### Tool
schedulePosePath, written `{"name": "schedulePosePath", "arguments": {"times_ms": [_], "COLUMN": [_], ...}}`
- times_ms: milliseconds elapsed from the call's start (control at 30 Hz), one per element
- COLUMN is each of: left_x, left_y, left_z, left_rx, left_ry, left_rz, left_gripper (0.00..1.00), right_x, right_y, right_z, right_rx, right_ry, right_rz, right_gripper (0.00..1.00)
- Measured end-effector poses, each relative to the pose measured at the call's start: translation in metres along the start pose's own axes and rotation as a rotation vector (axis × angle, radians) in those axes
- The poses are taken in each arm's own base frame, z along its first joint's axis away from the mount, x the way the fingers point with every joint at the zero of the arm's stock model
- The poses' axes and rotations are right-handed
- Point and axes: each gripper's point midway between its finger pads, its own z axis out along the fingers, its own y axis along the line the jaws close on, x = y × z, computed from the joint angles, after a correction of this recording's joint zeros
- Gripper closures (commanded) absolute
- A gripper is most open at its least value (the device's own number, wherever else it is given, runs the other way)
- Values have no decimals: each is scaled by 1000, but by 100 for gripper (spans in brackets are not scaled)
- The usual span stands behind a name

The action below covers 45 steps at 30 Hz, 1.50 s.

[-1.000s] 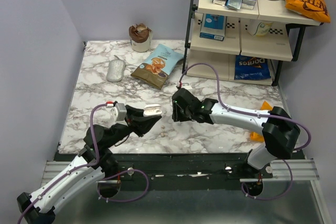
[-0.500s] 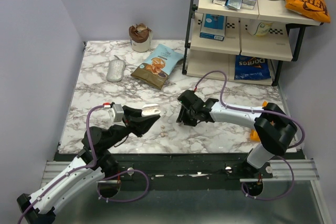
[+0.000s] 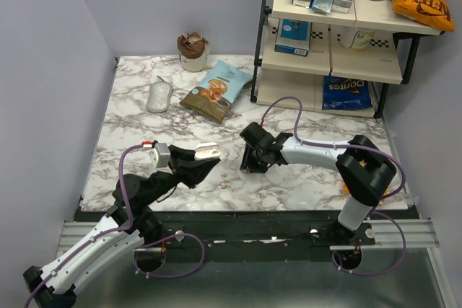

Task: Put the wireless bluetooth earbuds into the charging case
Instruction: Adjust the earbud at the center of the board.

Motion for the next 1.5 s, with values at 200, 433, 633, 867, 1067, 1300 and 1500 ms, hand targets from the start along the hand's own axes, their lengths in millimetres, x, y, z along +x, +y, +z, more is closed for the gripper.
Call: {"name": "schedulePosePath", "arguments": {"times_ms": [200, 433, 633, 867, 1067, 1300, 1500], "left_x": [1, 3, 6, 8, 10, 11, 9], "left_y": [0, -1, 1, 2, 1, 1, 0], "left_z": [0, 0, 1, 1, 2, 2, 2], "left_rx": [0, 3, -2, -3, 0, 0, 2], "left_ry": [3, 7, 20, 24, 32, 35, 29], "left_rz": [-1, -4, -7, -8, -12, -13, -11], "left_gripper": [100, 100, 100, 100, 100, 100, 100], "right_x": [-1, -3, -9, -22, -28, -34, -48], "right_y": [8, 7, -2, -8, -5, 0, 21], "right_z": [5, 6, 4, 3, 4, -1, -36], "right_rx": [-20, -40, -18, 18, 10, -5, -79], "right_ry": [24, 34, 28, 13, 13, -2, -105], "right_rz": [-109, -299, -487, -692, -832, -897, -853], "right_gripper": [57, 56, 53, 51, 50, 41, 42]}}
